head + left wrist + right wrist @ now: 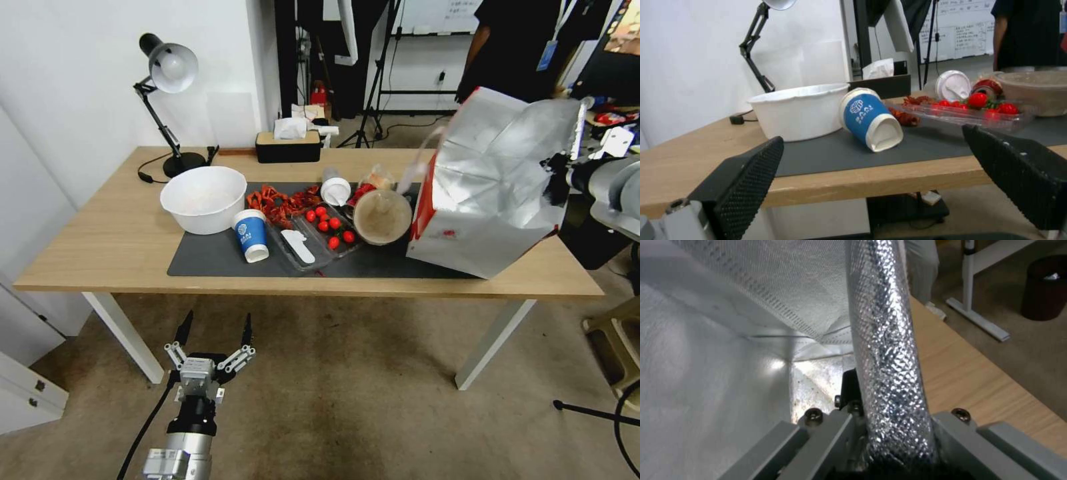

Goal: Pick up the food delivery bag from the floor and place it on the table.

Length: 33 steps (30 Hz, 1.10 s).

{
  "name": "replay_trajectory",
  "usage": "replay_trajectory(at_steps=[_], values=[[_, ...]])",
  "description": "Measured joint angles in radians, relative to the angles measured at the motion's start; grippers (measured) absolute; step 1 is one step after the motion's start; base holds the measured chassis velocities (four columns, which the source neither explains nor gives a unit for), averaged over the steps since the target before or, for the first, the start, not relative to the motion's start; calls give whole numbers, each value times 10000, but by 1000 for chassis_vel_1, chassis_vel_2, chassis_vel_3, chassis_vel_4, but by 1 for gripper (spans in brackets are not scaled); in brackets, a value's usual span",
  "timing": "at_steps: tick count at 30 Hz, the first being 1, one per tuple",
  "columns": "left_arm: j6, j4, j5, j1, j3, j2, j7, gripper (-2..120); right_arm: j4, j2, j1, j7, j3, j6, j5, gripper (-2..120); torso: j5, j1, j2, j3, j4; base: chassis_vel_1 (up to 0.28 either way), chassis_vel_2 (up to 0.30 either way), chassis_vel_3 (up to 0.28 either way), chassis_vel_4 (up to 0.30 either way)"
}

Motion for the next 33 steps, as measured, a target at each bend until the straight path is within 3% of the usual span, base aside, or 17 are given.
replay_trajectory(at_steps=[17,24,30,32,33], values=[[-141,-45,150,113,8,-67,-23,100,-332,-30,-25,-286,-29,-172,-81,3,1,0,0,0,1,0,0,0,0],[-259,-50,227,188,46,-113,-33,100,-519,6,201,-591,-354,-74,-277,32,1,0,0,0,3,0,0,0,0],[-326,-61,229,225,27,-104,-45,100,-542,-1,358,-664,-519,-99,-427,48,1,0,0,0,0,0,0,0,0],[-355,-61,229,241,25,-109,-52,100,-547,16,638,-592,-807,-113,-608,62,1,0,0,0,1,0,0,0,0],[-355,-61,229,241,25,-109,-52,100,-547,16,638,-592,-807,-113,-608,62,1,0,0,0,1,0,0,0,0]])
